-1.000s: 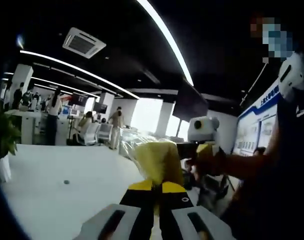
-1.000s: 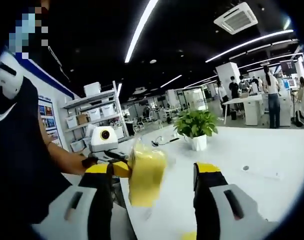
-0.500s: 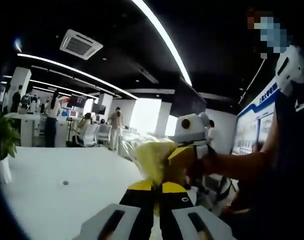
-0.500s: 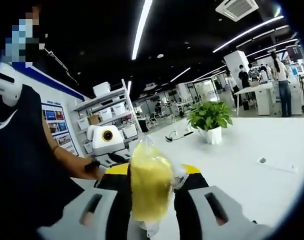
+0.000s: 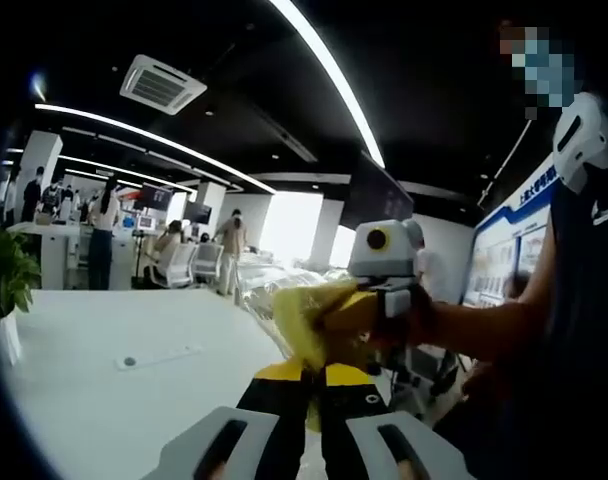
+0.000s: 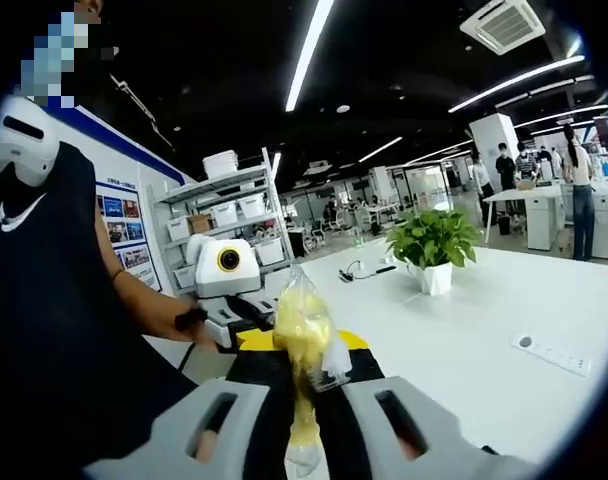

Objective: Compare the silicone blocks by pressing each to a similar depth, holding the contact briefly, and releasing to observe deformation and rebound differences across the visible hardness samples.

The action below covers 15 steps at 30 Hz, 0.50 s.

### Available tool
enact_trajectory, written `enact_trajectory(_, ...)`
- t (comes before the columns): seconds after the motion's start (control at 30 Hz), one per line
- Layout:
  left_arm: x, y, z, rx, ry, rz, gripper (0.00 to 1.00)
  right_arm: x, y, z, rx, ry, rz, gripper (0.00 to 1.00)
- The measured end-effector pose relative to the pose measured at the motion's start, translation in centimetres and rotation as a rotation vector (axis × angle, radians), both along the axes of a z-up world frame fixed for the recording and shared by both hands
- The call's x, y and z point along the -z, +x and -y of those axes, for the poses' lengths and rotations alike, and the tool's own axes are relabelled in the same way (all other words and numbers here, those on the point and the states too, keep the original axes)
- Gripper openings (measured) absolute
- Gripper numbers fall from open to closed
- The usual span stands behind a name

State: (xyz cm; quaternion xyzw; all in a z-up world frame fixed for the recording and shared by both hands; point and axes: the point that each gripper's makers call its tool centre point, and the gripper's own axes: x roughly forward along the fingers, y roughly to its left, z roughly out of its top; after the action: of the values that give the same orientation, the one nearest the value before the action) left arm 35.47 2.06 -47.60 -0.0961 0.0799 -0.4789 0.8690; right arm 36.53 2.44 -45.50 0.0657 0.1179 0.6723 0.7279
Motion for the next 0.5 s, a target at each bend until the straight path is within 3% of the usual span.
enact_trajectory(0.2,0.17,0.30,-0.17,0.012,-0.012,-0.027,0.02,-0.02,-0.06,0.00,-0.001,-0.002,0.036,0.01)
enact_trajectory(0.3,0.34,0.19,-0.18,0.033,-0.001,-0.030,0.03,0.10,-0.19,-0.02,-0.005,-0.006,0.000,0.00)
enact_trajectory(0.37,0.51,0.12,-0.17,0.046,0.018,-0.005,0.03,0.21,-0.25,-0.04,-0.007,-0.010,0.028,0.00)
enact_trajectory(0.5,0.70,-0.07,-0.15,0.071,0.019,-0.002,0.04,0.39,-0.38,-0.09,-0.006,-0.020,0.024,0.00)
